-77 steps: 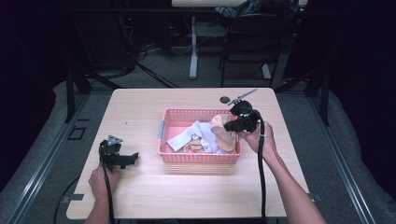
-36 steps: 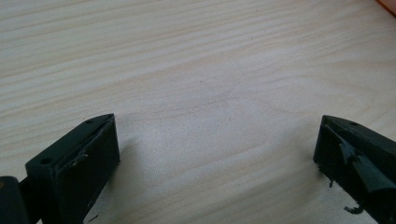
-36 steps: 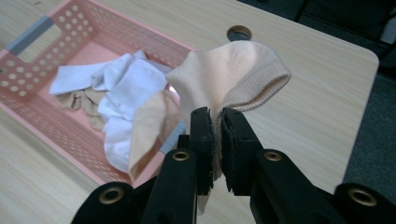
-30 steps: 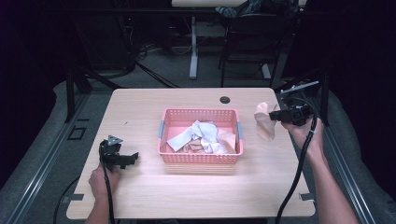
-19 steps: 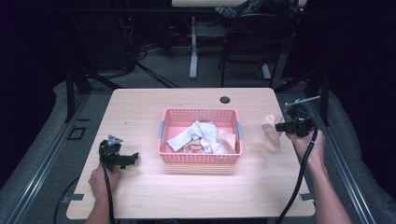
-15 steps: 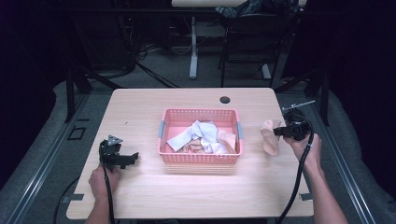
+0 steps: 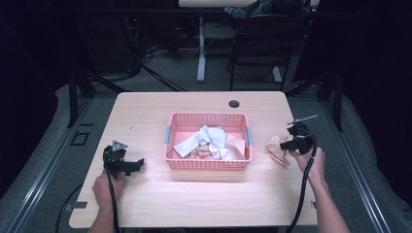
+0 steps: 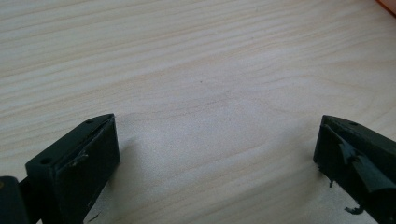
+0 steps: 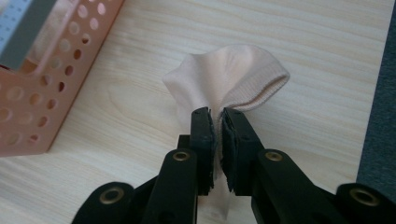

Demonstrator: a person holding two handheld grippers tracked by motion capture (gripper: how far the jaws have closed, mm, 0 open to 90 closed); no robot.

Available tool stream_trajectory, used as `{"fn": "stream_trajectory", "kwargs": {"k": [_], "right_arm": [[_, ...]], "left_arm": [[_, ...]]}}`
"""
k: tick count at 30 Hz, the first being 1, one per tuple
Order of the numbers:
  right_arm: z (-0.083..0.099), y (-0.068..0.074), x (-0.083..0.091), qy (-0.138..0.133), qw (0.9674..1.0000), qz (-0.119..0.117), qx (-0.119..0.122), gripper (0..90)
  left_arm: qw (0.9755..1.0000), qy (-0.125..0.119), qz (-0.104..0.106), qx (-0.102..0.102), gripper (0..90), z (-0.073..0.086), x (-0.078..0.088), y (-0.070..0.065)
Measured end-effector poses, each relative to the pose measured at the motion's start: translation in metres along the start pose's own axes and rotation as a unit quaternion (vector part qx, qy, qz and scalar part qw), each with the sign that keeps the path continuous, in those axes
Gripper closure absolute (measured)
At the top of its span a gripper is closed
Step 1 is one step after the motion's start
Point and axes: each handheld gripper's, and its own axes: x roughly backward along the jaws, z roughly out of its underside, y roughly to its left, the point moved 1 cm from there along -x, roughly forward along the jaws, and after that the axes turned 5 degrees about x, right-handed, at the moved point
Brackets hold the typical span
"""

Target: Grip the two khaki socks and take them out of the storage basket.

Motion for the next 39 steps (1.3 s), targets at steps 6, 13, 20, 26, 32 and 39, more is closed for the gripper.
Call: {"fn": "stream_trajectory", "kwargs": {"k": [6, 13, 20, 26, 32, 39], "right_arm": [[0.001, 0.001, 0.006, -0.021, 0.9998, 0.006, 0.003, 58.4], [-0.002, 0.008, 0.018, -0.036, 0.9991, 0.006, 0.019, 35.7], [-0.007, 0.016, 0.026, -0.033, 0.9987, 0.007, 0.038, 18.4], [-0.009, 0.019, 0.029, -0.036, 0.9983, -0.002, 0.046, 8.2], [-0.013, 0.022, 0.035, -0.033, 0.9983, -0.007, 0.047, 2.8], [-0.022, 0.033, 0.046, -0.044, 0.9972, -0.016, 0.059, 1.6]], "left_arm": [[1.0, 0.001, -0.001, 0.0, 0.0, 0.0, 0.0, 0.0], [1.0, 0.002, -0.001, -0.001, 0.0, 0.0, 0.0, 0.0], [1.0, 0.002, 0.0, -0.002, 0.0, 0.0, 0.0, 0.0], [1.0, 0.002, -0.001, -0.001, 0.0, 0.0, 0.0, 0.0], [1.0, 0.002, 0.0, -0.001, 0.0, 0.0, 0.0, 0.0], [1.0, 0.002, 0.0, -0.002, 0.0, 0.0, 0.0, 0.0]]}}
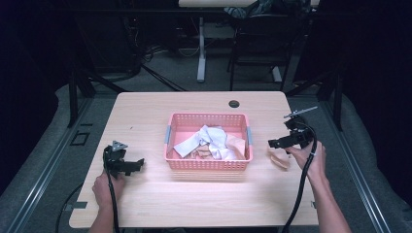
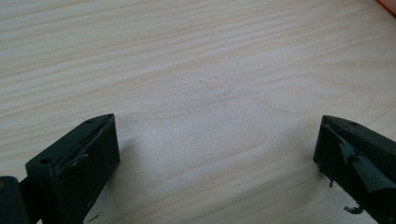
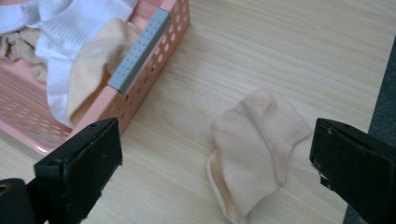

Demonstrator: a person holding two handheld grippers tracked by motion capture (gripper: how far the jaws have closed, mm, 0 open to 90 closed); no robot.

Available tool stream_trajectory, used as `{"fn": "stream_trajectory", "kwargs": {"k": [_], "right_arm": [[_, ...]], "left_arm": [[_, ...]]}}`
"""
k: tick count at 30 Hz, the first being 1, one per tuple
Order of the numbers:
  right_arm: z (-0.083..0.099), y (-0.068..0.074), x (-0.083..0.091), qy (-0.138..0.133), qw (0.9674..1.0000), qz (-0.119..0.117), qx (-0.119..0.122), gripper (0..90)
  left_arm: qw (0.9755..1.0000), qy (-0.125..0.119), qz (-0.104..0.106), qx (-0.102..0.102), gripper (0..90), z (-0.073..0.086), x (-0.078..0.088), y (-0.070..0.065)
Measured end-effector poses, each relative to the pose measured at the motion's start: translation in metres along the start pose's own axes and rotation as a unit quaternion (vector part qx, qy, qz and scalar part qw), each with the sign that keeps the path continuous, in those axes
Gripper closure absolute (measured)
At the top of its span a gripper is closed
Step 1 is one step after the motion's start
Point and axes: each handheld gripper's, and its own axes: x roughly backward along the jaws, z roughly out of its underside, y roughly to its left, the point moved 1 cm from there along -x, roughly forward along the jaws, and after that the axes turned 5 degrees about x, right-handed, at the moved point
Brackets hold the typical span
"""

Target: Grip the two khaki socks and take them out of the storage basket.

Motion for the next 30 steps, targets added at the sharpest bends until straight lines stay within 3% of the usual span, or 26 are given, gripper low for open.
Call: {"fn": "stream_trajectory", "kwargs": {"k": [15, 30], "right_arm": [[-0.032, 0.032, 0.012, 0.004, 0.9983, -0.024, 0.053, 1.8], [-0.063, 0.073, -0.004, 0.014, 0.9932, -0.06, 0.099, 2.6]], "left_arm": [[1.0, 0.0, 0.0, 0.0, 0.0, 0.0, 0.0, 0.0], [1.0, 0.0, 0.0, 0.0, 0.0, 0.0, 0.0, 0.0]]}}
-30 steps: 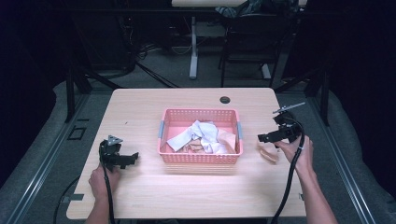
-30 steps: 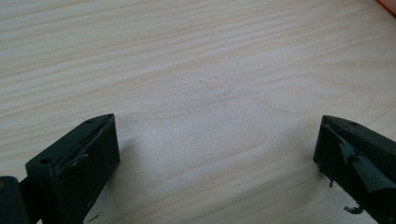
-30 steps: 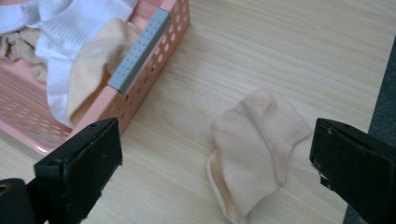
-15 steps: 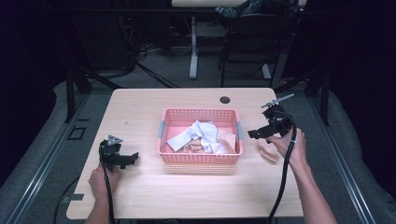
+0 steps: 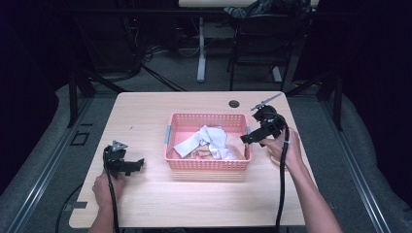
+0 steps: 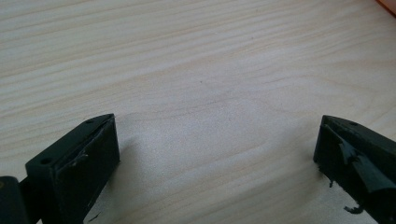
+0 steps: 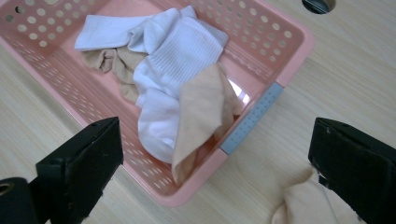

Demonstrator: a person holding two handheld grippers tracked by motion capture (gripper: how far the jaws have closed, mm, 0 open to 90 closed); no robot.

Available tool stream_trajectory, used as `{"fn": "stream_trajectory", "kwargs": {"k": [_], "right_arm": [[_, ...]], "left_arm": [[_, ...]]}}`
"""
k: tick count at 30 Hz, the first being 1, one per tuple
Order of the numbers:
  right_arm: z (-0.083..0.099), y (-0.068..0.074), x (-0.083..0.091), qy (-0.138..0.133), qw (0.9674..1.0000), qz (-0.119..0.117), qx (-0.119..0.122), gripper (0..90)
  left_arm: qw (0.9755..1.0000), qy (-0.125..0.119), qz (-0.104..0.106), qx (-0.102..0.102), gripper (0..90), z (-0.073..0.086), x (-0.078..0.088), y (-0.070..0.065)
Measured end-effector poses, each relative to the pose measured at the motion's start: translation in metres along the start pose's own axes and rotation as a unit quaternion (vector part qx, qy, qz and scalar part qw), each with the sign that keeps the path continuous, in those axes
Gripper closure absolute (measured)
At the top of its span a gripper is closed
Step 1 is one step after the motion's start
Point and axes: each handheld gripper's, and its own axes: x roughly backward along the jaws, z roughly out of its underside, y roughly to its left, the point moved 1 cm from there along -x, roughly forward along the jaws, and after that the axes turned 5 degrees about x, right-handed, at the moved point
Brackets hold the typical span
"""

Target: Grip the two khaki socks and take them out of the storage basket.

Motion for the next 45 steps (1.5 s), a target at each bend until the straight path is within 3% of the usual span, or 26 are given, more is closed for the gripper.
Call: {"fn": "stream_trajectory", "kwargs": {"k": [14, 19, 25, 31, 36, 40, 45], "right_arm": [[-0.015, 0.014, -0.036, 0.025, 0.9989, -0.038, 0.007, 9.5], [-0.018, 0.017, -0.051, 0.053, 0.998, -0.03, 0.016, 15.6], [-0.018, 0.019, -0.065, 0.066, 0.9976, -0.018, 0.013, 23.7], [-0.015, 0.017, -0.077, 0.085, 0.9963, -0.011, -0.006, 28.5], [-0.011, 0.018, -0.086, 0.104, 0.9944, -0.016, 0.0, 32.7], [-0.008, 0.022, -0.095, 0.12, 0.9927, -0.013, 0.002, 39.3], [-0.007, 0.024, -0.099, 0.135, 0.9908, -0.007, 0.01, 60.7]], "left_arm": [[1.0, 0.0, 0.0, 0.0, 0.0, 0.0, 0.0, 0.0], [1.0, 0.0, 0.0, 0.0, 0.0, 0.0, 0.0, 0.0], [1.0, 0.0, 0.001, -0.001, 0.0, 0.0, 0.0, 0.0], [1.0, 0.0, 0.001, -0.001, 0.0, 0.0, 0.0, 0.0], [1.0, 0.0, 0.001, -0.002, 0.0, 0.0, 0.0, 0.0], [1.0, 0.0, 0.001, -0.001, 0.0, 0.0, 0.0, 0.0], [1.0, 0.0, 0.001, -0.001, 0.0, 0.0, 0.0, 0.0]]}}
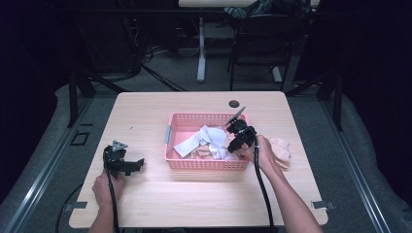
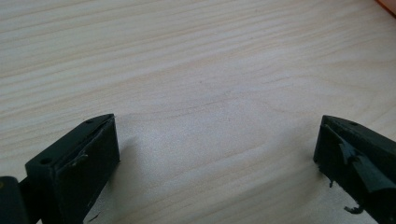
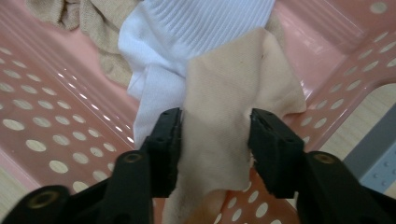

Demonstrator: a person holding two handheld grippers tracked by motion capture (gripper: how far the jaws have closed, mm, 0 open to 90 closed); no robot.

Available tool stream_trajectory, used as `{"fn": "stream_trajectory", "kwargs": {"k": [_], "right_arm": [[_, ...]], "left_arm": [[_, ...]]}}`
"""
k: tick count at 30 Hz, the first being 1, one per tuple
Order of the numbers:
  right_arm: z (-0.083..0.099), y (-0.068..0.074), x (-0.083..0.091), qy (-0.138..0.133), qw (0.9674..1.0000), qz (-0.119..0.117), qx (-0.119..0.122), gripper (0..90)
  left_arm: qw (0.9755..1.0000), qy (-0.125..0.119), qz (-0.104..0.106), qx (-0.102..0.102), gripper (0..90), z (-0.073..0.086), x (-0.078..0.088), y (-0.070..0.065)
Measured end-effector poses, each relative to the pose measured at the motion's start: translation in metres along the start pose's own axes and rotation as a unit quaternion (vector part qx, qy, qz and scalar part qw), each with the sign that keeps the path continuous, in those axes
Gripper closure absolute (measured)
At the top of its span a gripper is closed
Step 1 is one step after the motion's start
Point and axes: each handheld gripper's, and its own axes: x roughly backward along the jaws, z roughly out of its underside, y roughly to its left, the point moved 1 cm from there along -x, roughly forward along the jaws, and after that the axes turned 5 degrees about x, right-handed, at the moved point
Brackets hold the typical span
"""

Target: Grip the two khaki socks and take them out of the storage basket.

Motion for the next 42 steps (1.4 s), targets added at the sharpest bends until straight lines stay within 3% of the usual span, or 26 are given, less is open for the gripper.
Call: {"fn": "stream_trajectory", "kwargs": {"k": [6, 7, 10, 17, 22, 23, 27, 33, 42], "right_arm": [[0.002, 0.0, 0.001, -0.024, 0.9995, -0.007, -0.019, 79.1], [0.002, -0.003, 0.004, -0.015, 0.9998, -0.008, -0.009, 81.9], [0.003, -0.005, 0.01, -0.028, 0.9994, -0.014, -0.016, 85.1], [0.004, -0.007, 0.029, -0.045, 0.9985, -0.025, -0.017, 85.7], [0.003, -0.004, 0.045, -0.078, 0.9964, -0.031, -0.017, 85.8], [0.003, -0.004, 0.049, -0.082, 0.9962, -0.022, -0.016, 85.8], [0.001, -0.003, 0.061, -0.085, 0.9959, -0.03, -0.005, 85.9], [-0.001, -0.005, 0.073, -0.095, 0.995, -0.032, -0.007, 85.8], [-0.003, -0.01, 0.099, -0.121, 0.9924, -0.022, -0.009, 86.0]], "left_arm": [[1.0, 0.0, 0.0, 0.0, 0.0, 0.0, 0.0, 0.0], [1.0, 0.0, 0.0, 0.0, 0.0, 0.0, 0.0, 0.0], [1.0, 0.0, 0.0, 0.0, 0.0, 0.0, 0.0, 0.0], [1.0, 0.0, 0.0, 0.0, 0.0, 0.0, 0.0, 0.0], [1.0, -0.001, 0.0, 0.0, 0.0, 0.0, 0.0, 0.0], [1.0, -0.001, 0.0, 0.0, 0.0, 0.0, 0.0, 0.0], [1.0, -0.001, 0.0, 0.0, 0.0, 0.0, 0.0, 0.0], [1.0, -0.001, 0.0, 0.0, 0.0, 0.0, 0.0, 0.0], [1.0, -0.001, 0.0, 0.0, 0.0, 0.0, 0.0, 0.0]]}}
